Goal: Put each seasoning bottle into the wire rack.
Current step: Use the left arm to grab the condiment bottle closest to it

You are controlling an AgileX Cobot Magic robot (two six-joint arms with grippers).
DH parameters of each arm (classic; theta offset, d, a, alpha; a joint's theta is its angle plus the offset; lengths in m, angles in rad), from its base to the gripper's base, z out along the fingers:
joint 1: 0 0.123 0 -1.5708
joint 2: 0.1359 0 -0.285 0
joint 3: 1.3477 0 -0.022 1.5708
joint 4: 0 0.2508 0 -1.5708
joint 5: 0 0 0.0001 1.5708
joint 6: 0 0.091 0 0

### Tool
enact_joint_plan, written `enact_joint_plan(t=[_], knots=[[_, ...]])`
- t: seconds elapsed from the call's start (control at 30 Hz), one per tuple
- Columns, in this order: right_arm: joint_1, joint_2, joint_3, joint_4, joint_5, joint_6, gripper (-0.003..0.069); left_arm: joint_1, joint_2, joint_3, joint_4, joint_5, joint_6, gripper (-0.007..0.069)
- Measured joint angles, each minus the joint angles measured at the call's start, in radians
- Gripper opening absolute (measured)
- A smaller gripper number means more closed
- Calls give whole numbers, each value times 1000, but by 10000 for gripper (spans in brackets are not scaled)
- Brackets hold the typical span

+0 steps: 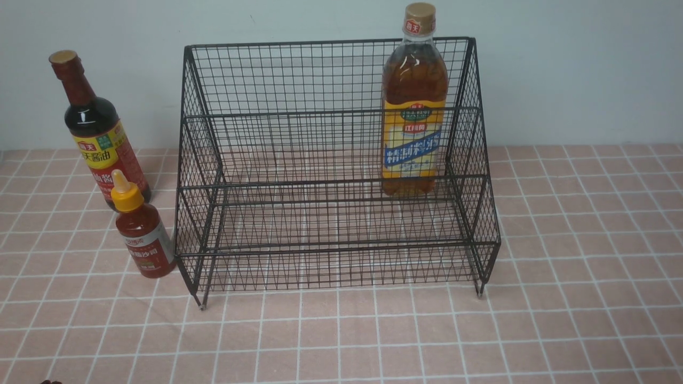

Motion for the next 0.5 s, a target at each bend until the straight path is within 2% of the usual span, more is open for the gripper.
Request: enact_joint_plan(t=[0.5], knots=[[-15,1,5,21,4,-6,-13,0,0,0,0,0,0,-7]])
